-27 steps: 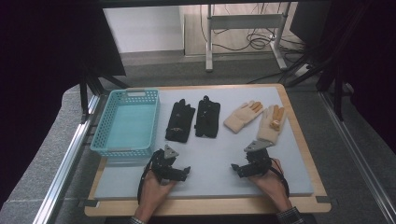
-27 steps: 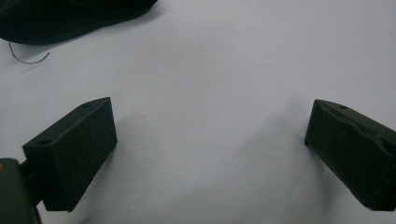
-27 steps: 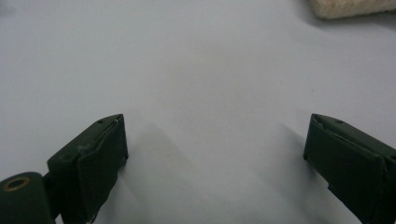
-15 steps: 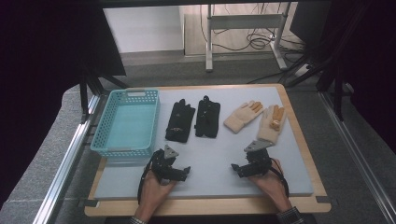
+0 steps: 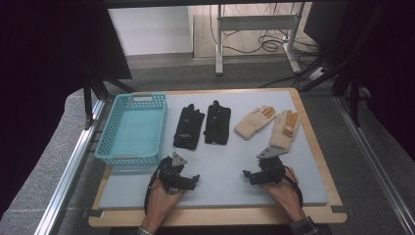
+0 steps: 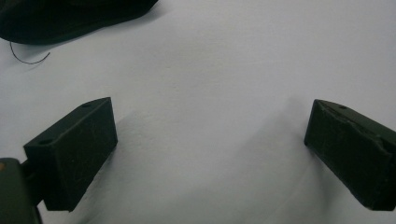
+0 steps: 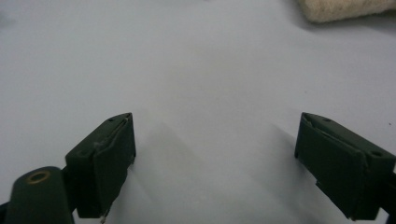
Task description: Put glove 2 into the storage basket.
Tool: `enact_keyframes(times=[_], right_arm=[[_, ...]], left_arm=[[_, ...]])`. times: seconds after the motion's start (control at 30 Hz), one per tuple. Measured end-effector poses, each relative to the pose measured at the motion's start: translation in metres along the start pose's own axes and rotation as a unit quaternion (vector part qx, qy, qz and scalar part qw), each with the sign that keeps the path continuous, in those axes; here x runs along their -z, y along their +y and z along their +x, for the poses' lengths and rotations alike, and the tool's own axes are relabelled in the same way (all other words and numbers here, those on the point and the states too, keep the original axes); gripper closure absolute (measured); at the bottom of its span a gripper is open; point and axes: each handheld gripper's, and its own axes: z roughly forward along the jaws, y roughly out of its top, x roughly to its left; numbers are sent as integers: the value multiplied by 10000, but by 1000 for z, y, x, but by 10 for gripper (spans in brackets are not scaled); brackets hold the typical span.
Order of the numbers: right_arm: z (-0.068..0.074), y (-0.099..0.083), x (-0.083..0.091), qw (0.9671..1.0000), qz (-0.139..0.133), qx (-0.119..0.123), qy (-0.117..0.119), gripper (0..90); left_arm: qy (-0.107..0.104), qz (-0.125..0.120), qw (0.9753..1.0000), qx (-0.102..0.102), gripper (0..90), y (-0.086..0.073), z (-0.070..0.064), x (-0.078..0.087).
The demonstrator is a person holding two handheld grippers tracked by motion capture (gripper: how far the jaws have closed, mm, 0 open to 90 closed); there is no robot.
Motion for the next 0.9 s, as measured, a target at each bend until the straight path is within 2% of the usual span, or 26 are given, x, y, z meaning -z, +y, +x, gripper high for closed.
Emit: enact_keyframes(times=[0.07, 0.23, 0.47, 0.67, 0.8, 0.9], right_arm=[[1, 2, 0, 10000, -6, 68, 3, 151], [0, 8, -1, 9999, -88, 55, -27, 161], [-6, 24, -3, 9998, -170, -34, 101, 166], [-12, 30, -8, 9996, -156, -91, 223, 218], [-12, 36, -12, 9998, -124, -67, 155, 238], [-15, 47, -18, 9998, -109, -59, 154, 238]], left_arm=[[-2, 1, 10000, 2, 28, 0, 0, 0], [1, 0, 10000, 1, 28, 0, 0, 0], [0, -1, 10000, 1, 28, 0, 0, 0], [0, 0, 10000, 0, 28, 0, 0, 0], [0, -1, 10000, 1, 28, 0, 0, 0], [0, -1, 10000, 0, 28, 0, 0, 0]])
